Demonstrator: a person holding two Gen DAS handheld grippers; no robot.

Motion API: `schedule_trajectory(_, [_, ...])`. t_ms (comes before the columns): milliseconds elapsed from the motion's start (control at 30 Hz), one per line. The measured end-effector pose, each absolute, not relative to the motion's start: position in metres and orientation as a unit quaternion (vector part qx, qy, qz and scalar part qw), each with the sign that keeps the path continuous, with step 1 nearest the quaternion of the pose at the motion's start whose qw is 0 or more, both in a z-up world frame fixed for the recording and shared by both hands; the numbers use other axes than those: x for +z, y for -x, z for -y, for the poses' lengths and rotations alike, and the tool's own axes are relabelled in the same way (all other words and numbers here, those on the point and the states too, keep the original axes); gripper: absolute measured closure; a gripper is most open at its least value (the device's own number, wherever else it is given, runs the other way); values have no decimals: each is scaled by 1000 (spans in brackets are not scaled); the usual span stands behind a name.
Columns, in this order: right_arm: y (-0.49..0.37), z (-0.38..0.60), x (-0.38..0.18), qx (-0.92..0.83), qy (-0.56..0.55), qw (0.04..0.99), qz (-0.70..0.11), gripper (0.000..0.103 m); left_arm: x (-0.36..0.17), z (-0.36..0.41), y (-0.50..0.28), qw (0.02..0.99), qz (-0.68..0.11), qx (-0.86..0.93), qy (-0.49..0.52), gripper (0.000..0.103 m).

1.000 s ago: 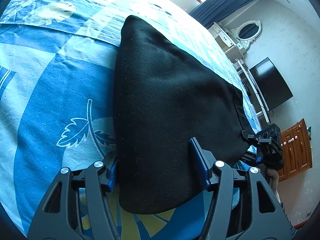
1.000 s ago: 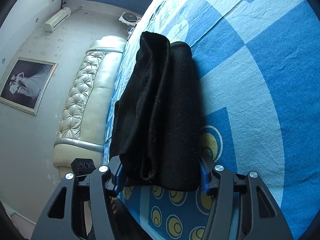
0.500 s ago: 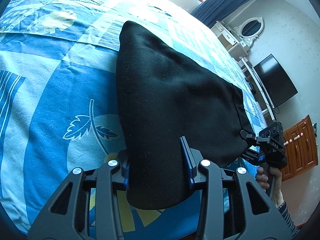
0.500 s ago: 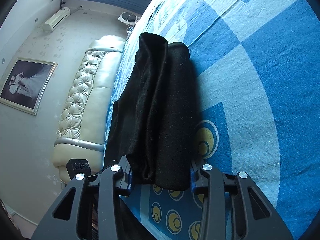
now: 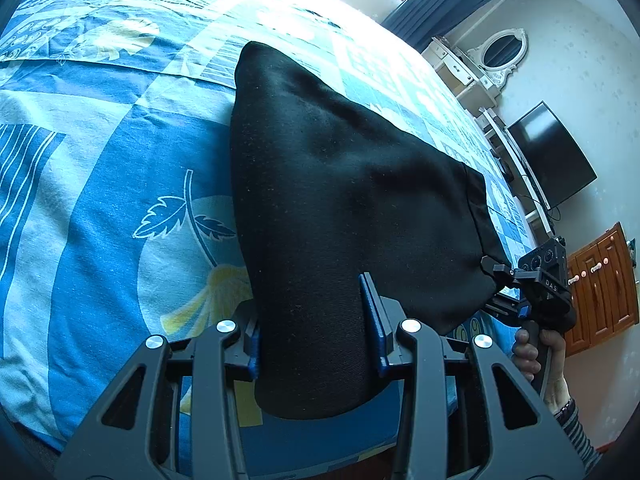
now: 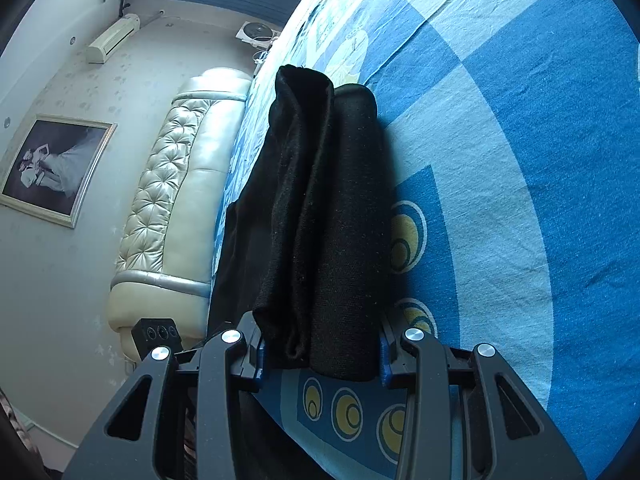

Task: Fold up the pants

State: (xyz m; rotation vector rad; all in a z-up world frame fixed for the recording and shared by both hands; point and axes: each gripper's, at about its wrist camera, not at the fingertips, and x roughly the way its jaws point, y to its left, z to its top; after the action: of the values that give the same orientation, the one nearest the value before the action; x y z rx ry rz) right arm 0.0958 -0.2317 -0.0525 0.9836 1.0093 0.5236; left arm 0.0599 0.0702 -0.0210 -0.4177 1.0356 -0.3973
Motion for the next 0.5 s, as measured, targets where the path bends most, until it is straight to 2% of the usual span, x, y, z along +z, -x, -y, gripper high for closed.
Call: schedule_trajectory(500, [-94, 235, -55, 239, -450, 729, -458, 64, -22, -70, -61, 830, -487, -188, 198, 64])
